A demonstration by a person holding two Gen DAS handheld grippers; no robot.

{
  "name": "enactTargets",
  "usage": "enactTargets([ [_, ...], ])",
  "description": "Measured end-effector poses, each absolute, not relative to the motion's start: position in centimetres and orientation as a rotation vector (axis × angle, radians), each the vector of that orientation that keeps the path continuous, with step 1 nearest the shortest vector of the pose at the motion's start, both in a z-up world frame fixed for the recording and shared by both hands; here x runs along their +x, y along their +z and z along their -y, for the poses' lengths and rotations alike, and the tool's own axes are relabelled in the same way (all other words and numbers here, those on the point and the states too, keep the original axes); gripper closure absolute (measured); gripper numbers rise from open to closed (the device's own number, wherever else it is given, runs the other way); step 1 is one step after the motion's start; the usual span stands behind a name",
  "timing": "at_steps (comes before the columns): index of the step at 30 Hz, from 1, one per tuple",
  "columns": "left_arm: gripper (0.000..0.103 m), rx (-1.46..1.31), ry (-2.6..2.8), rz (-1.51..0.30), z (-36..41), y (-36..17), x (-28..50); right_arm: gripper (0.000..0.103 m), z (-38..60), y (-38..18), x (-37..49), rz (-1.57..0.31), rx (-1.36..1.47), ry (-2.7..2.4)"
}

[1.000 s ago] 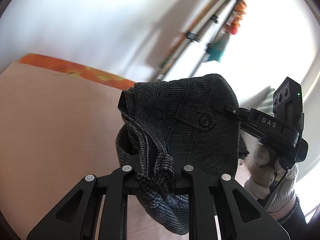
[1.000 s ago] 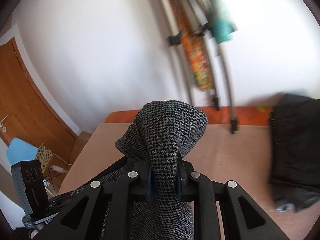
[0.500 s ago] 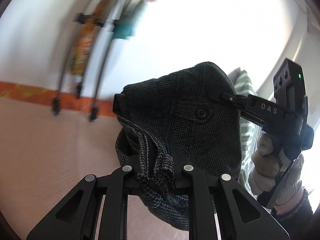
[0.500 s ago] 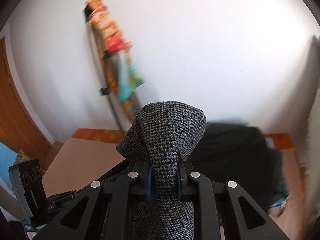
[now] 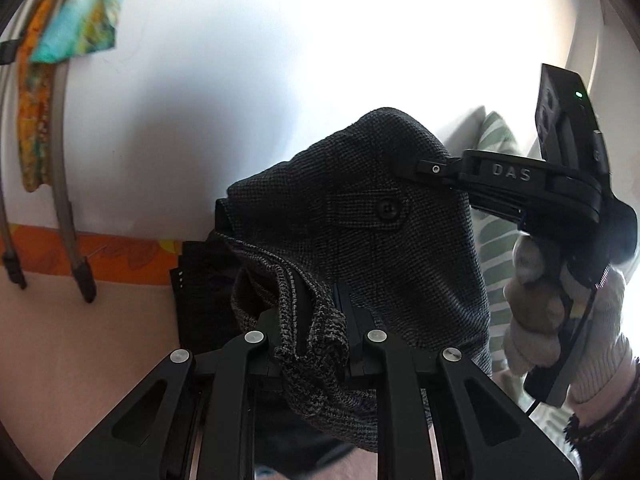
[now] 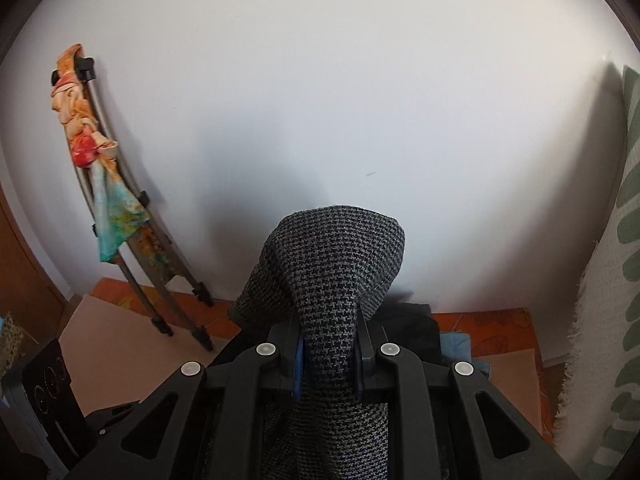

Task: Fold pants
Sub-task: 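Lift the folded shorts with the left gripper and carry them onto the clothes stack, then open both grippers and release the shorts on top of the stack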

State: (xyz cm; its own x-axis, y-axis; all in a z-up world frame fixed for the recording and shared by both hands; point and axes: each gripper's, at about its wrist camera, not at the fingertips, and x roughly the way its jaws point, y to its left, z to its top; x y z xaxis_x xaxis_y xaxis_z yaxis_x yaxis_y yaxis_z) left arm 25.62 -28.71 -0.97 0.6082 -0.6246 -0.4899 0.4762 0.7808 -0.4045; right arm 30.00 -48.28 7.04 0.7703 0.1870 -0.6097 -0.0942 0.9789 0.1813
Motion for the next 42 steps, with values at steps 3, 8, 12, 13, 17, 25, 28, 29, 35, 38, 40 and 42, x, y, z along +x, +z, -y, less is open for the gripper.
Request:
enactTargets([
  [3, 0.085, -0.213, -0.634, -0.723, 29.5, -3.0, 26.4, 0.077, 49.9, 4.4, 32.1, -0.723, 0.138, 0.114],
  [8, 0.067, -0.154, -0.606, -0.797, 29.1, -4.8, 25.9, 0.059, 50.7, 2.3, 32.9, -0.77, 0.056, -0.017],
  [12, 0.04, -0.132, -0.572, -0.77, 27.3, -3.9, 24.7, 0.052, 52.4, 2.9, 31.9, -0.738, 0.073, -0.07],
  [13, 0.04, -0.124, -0.564, -0.764, 26.9, -3.6, 24.3, 0.052, 52.5, 3.0, 31.5, -0.736, 0.072, -0.079],
  [17, 0.04, -0.114, -0.56, -0.765, 26.0, -2.7, 23.5, 0.051, 52.6, 3.3, 30.2, -0.726, 0.102, -0.087],
  [25, 0.04, -0.116, -0.579, -0.766, 24.4, -1.2, 21.0, 0.053, 51.0, 0.4, 28.1, -0.732, 0.084, 0.032],
  [28, 0.04, -0.084, -0.576, -0.759, 24.6, -1.3, 20.8, 0.053, 52.4, -3.8, 28.4, -0.819, 0.039, -0.026],
  [29, 0.04, -0.079, -0.576, -0.758, 24.7, -1.5, 20.9, 0.053, 52.9, -4.9, 28.2, -0.831, 0.037, -0.034],
  [35, 0.04, -0.054, -0.585, -0.765, 25.4, -2.1, 20.8, 0.051, 55.0, -4.6, 26.0, -0.773, 0.142, -0.029],
  [38, 0.04, -0.045, -0.587, -0.762, 25.4, -2.3, 20.5, 0.05, 54.1, -3.3, 24.1, -0.734, 0.12, -0.017],
  [40, 0.04, -0.037, -0.581, -0.761, 25.2, -2.1, 20.1, 0.05, 52.7, -2.5, 22.6, -0.704, 0.099, -0.002],
  [42, 0.04, -0.043, -0.579, -0.764, 24.6, -1.9, 19.6, 0.05, 51.3, -2.2, 21.5, -0.696, 0.103, 0.01],
])
